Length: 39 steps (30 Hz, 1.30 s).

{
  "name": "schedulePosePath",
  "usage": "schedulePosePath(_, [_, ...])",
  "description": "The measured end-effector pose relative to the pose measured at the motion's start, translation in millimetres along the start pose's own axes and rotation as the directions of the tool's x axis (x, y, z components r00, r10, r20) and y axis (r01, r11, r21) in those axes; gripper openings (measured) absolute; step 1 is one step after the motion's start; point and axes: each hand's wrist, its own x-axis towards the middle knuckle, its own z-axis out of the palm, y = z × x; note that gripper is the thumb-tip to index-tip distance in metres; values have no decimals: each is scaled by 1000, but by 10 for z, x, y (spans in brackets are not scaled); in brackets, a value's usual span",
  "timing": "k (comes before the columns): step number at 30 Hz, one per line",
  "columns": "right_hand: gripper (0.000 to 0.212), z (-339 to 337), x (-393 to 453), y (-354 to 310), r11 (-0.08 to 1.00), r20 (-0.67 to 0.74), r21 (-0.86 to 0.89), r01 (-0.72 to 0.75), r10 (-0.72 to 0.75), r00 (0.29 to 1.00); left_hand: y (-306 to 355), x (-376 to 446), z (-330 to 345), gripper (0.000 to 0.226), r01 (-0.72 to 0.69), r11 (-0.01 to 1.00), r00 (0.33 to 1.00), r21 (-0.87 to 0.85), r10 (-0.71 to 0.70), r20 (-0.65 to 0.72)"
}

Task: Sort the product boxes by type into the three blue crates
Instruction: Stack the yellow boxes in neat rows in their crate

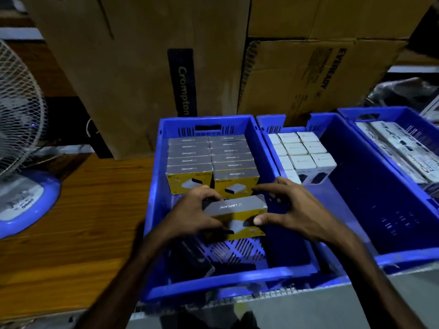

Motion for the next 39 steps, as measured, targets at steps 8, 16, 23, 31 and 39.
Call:
schedulePosePath(8, [50, 103, 323, -370, 974, -27, -135, 184, -189, 982, 69, -187, -433, 41, -86, 994, 967, 60, 98, -233])
schedulePosePath(16, [48, 389, 1092, -477, 982, -91, -122, 148, -159, 983, -116, 91, -1018, 55, 42, 902, 939, 429, 111, -325])
schedulePosePath(23, [52, 474, 1427, -320, 985, -1, -170, 36, -37, 999, -243, 317, -1027, 58, 161, 724, 974, 671, -9, -225])
schedulePosePath(31, [48, 592, 1234, -244, 961, -65, -275, 4, -22, 998, -374, 498, -860, 55, 180, 480, 981, 859, -21, -194])
schedulePosePath(39, [67, 897, 1024, -146, 889, 341, -458, 10, 165, 926, -371, 651, -685, 34, 145, 331, 982, 933, -160, -96])
